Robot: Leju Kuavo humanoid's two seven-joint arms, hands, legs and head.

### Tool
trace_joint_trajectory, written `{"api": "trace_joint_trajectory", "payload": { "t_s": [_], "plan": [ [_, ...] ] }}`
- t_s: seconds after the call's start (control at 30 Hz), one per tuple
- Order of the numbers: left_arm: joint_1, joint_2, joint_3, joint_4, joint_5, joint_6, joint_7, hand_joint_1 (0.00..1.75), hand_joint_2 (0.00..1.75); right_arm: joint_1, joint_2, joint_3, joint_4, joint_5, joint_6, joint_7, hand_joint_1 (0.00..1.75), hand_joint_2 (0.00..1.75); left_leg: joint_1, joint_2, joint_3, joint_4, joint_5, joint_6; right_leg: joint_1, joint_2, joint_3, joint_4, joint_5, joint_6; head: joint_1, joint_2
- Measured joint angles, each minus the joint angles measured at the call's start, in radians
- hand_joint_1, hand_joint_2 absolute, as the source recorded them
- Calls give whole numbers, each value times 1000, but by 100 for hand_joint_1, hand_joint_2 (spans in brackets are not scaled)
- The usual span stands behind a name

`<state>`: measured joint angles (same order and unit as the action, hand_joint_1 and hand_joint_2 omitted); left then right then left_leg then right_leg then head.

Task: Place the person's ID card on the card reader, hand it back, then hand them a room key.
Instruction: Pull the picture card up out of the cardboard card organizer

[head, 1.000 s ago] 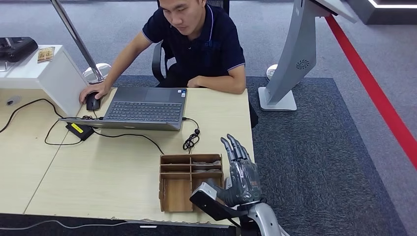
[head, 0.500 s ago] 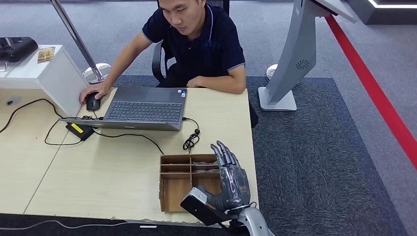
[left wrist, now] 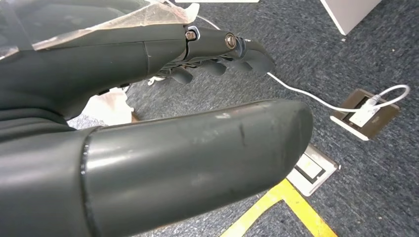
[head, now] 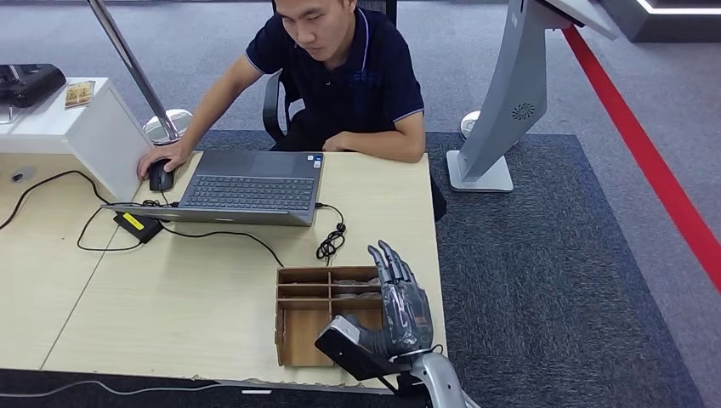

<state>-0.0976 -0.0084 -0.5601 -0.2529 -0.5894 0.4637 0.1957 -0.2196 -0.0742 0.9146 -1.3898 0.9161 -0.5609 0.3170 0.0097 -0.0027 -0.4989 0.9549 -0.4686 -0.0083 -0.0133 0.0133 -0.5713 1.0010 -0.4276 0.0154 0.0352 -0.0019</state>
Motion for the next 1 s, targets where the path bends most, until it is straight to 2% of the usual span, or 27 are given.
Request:
{"api": "trace_joint_trajectory", "payload": {
  "t_s": [0.53, 1.0],
  "plan": [
    [-12, 0, -29, 0, 0, -21, 3, 0, 0, -52, 20, -6, 49, -29, -8, 3, 0, 175, 0, 0, 0, 0, 0, 0, 0, 0, 0, 0, 0, 0, 0, 0],
    [-19, 0, -38, -1, -4, -27, 11, 0, 0, -59, 31, -9, 89, -43, -8, 4, 1, 175, 0, 0, 0, 0, 0, 0, 0, 0, 0, 0, 0, 0, 0, 0]
  ]
}}
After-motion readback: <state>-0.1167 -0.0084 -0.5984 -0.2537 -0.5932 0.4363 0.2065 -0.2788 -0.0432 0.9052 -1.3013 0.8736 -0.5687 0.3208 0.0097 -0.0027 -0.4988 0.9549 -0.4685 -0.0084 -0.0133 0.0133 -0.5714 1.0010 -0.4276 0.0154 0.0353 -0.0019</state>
